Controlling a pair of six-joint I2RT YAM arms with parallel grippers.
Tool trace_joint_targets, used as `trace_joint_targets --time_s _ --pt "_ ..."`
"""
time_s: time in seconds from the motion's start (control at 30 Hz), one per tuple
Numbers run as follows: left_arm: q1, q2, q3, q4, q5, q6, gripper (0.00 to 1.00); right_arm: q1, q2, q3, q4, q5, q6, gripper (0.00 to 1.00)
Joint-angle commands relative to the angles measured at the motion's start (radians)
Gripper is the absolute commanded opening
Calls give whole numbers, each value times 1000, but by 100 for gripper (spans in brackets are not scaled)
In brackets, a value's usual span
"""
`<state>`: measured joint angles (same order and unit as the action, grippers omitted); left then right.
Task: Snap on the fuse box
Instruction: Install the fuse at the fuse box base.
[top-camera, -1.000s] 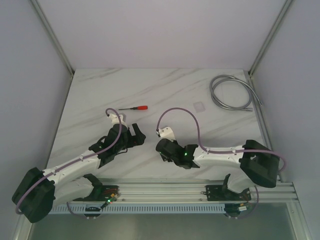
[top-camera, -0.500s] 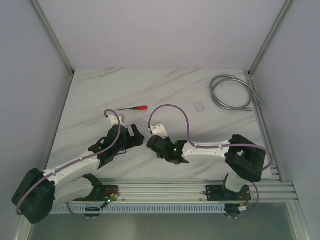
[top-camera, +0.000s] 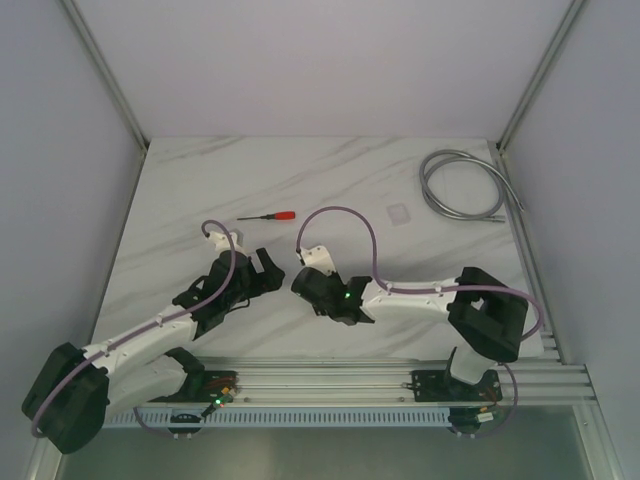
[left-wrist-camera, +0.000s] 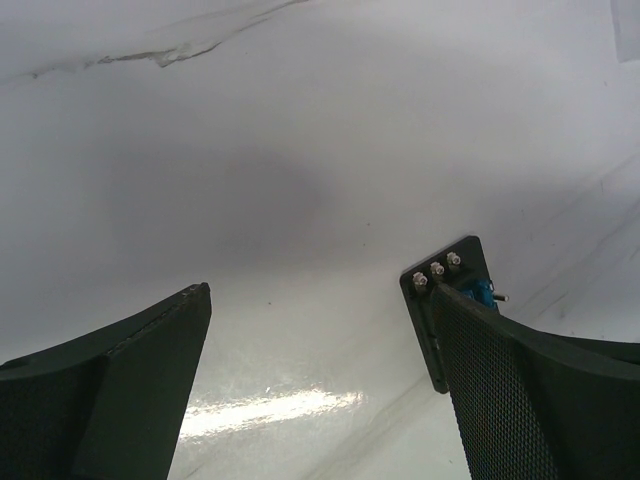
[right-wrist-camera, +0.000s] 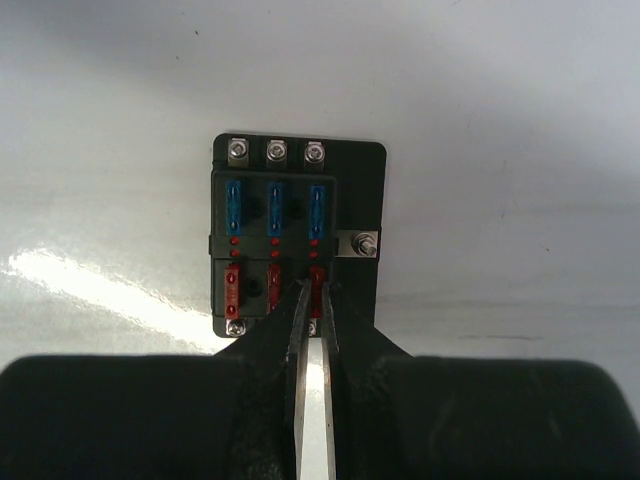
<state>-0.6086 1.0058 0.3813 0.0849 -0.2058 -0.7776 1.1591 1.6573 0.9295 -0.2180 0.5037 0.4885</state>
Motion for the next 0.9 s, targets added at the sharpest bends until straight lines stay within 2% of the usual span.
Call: trace_joint_targets --time_s 0.0,0.13,0.3,0.63,0.87 --pt "5 -15 -11 -1 8 1 100 -7 10 -42 -192 -59 34 8" --pt "6 -20 -9 -1 12 4 100 -7 -27 -11 -182 -48 29 26" --pt "7 -35 -12 -5 16 8 100 -11 -73 16 -169 -60 12 34" --pt "9 -40 -11 -7 20 12 100 -38 -96 11 -126 -132 -20 27" --pt "10 -36 -6 -7 24 13 100 -56 -81 8 -94 -167 -38 15"
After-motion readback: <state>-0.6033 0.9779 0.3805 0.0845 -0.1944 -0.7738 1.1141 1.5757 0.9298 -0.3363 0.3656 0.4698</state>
